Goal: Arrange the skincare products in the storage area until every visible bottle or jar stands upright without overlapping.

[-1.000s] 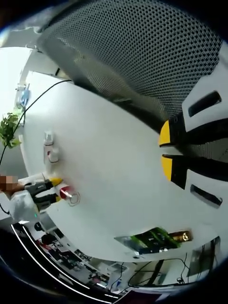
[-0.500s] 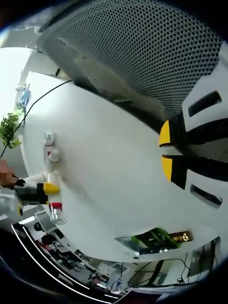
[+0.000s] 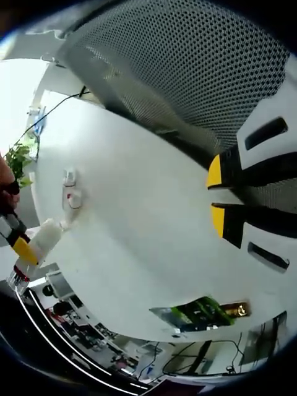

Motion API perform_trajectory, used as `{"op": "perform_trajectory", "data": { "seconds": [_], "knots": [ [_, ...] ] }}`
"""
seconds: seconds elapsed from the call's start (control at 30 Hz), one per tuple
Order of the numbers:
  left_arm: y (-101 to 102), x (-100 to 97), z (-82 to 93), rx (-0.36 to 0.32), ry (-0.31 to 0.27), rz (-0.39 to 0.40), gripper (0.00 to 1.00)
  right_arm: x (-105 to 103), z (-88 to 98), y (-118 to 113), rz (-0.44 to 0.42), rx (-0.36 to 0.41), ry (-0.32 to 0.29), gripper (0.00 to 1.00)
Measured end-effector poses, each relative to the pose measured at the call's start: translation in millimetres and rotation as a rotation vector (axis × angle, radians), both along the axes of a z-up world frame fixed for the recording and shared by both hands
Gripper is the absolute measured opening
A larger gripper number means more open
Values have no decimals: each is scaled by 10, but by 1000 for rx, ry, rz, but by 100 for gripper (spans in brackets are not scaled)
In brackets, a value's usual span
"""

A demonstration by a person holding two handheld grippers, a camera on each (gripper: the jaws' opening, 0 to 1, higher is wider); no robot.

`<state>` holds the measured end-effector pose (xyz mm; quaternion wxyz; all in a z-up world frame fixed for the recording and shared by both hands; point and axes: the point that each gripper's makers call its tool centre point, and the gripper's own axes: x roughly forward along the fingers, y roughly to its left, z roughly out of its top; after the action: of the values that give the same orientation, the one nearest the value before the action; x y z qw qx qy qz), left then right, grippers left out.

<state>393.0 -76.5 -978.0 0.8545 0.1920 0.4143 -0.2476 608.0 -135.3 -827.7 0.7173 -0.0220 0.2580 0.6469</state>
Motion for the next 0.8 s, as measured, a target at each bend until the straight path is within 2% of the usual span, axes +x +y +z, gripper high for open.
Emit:
{"op": "perform_trajectory", "data": {
  "seconds": [0.1,0.17,0.2,0.3,0.33,0.37,0.4,0.43,0.53,0.57,0.6,0.63,0.7,0.73,0.77,0.8],
  "knots": [
    [-34,37,70,-52,-25,20,9,-174,167,-91,-48,81,31,22],
    [-34,46,95,-71,-28,35,11,-296,210,-140,-61,103,33,22],
    [-80,26,98,-77,-27,6,11,-355,225,-151,-66,113,41,22],
    [-126,16,143,-93,-41,-10,11,-586,264,-178,-60,144,51,22],
    [-123,40,162,-100,-48,-8,12,-679,275,-185,-63,158,51,22],
    [-110,76,194,-131,-44,44,14,-736,284,-186,-68,170,55,22],
    [-125,96,243,-143,-51,34,17,-790,294,-188,-73,185,64,22],
    [-199,163,384,-190,-109,17,19,-864,314,-185,-88,213,84,22],
    [-286,224,612,-259,-172,-4,23,-997,321,-194,-97,240,105,22],
    [-293,249,704,-346,-197,27,24,-1055,320,-204,-95,243,104,22],
    [-268,245,701,-371,-174,70,25,-1092,321,-211,-103,249,107,22],
    [-261,226,688,-368,-136,60,26,-1119,320,-218,-103,251,108,22],
    [-271,252,737,-378,-155,47,27,-1164,330,-241,-116,268,127,22],
    [-357,268,827,-444,-160,35,28,-1184,337,-264,-115,281,134,22],
    [-416,272,909,-531,-141,52,28,-1205,350,-268,-114,290,137,22],
    [-435,279,962,-579,-128,72,29,-1246,371,-272,-111,298,141,23]
  ]
}}
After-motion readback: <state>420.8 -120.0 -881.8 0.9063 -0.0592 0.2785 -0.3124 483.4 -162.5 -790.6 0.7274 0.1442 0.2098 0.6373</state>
